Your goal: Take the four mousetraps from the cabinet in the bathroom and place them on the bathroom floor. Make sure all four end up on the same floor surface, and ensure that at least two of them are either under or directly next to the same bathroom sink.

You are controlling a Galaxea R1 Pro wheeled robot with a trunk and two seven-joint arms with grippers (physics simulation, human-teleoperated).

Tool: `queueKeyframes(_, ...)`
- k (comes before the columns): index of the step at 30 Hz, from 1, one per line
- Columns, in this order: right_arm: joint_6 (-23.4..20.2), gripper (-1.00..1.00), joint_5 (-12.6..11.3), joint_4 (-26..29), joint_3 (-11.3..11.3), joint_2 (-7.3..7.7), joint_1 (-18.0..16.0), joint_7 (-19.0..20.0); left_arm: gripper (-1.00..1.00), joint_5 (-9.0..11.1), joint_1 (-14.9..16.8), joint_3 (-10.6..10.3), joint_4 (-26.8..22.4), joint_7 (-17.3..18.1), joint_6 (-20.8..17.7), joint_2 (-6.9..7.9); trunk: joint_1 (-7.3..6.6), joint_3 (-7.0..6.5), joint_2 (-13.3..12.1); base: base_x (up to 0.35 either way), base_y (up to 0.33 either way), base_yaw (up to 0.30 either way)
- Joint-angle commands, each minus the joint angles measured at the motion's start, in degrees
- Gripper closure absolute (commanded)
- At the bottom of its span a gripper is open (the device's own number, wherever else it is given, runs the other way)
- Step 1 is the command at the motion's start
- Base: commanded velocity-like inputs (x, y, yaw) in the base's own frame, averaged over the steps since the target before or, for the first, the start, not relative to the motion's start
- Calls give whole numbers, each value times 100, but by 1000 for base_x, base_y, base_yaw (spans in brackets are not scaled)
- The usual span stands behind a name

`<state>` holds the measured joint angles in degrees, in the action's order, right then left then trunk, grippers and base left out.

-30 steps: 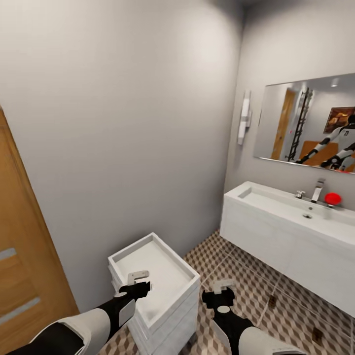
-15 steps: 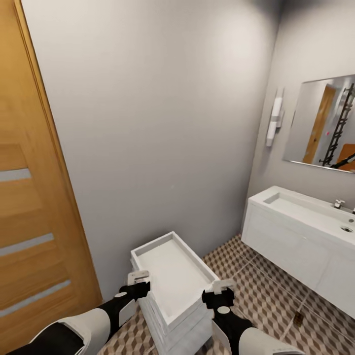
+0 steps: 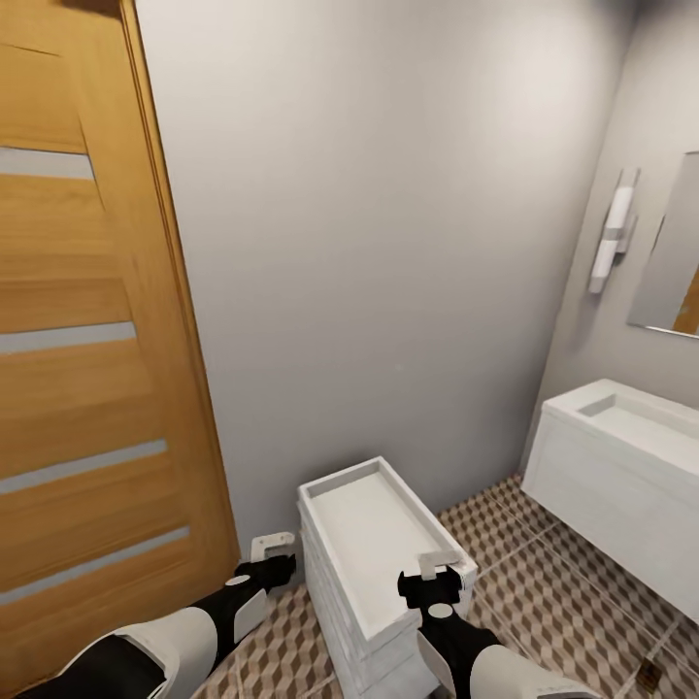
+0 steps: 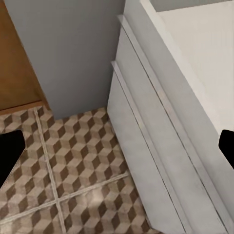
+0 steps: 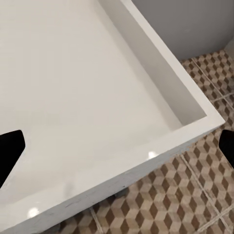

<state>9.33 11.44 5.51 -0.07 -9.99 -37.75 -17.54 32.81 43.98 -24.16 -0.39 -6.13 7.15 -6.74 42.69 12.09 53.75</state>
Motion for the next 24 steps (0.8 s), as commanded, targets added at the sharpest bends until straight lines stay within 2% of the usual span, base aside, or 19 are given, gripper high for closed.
queueKeyframes(1,8,-100,39,-7,-2,-1,-5,-30,-100,40,5,-49,4,-20,14,-3,1,8,5,0,0,300)
queueKeyframes(24,0,-100,39,-7,-2,-1,-5,-30,-100,39,5,-52,4,-20,14,-3,1,8,5,0,0,300)
